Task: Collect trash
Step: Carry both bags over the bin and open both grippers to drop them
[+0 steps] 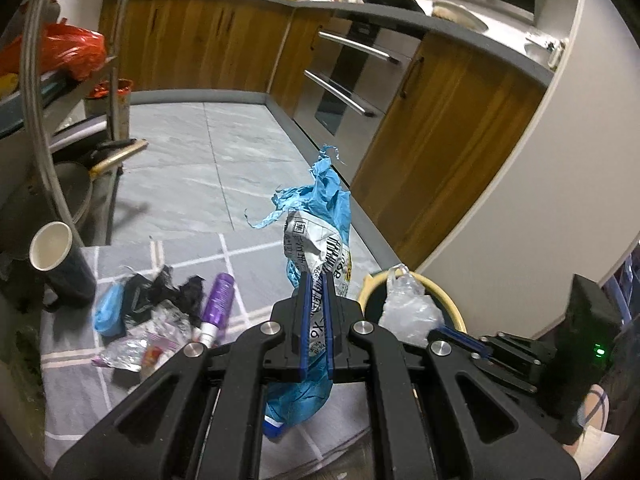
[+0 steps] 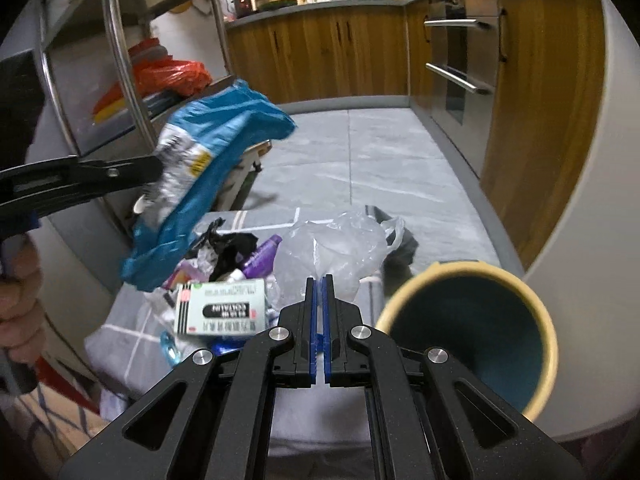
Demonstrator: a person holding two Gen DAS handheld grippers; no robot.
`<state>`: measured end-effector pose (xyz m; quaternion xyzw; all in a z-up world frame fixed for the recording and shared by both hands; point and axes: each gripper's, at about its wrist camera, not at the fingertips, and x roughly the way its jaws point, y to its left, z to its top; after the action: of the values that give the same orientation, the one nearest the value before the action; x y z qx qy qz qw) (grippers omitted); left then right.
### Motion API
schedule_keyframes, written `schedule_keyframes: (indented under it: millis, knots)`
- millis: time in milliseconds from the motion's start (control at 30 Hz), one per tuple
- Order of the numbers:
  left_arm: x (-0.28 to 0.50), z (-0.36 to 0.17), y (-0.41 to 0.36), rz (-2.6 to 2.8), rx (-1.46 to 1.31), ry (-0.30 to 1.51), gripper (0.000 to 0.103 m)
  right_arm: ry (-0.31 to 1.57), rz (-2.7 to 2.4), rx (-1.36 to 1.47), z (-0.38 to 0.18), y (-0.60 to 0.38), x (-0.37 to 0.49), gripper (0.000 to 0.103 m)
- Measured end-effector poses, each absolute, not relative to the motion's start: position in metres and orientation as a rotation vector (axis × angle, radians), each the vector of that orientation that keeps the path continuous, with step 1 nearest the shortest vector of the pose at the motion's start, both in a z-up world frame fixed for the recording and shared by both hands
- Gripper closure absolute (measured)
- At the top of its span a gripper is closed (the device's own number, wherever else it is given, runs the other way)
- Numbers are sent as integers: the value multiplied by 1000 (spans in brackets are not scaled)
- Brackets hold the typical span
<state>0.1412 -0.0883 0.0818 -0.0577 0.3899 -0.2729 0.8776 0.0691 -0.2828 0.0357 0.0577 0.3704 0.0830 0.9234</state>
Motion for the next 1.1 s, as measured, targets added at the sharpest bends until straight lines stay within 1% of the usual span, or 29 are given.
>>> schedule_keyframes:
  millis: [300,600,900,1100]
  knots:
    - [134,51,-139,-657,-110,896,98,753,102,190,26,-324,41,99]
    - [129,2,-204,-799,-180,1039,98,835,14,298,-13,-377,29,99]
    - [141,-33,-251,-784,-198,1078,98,927,-41,415,-53,-410,26,99]
    - [151,-52,-268,-781,-230,1105,98,965,-50,444,-64,-411,28,99]
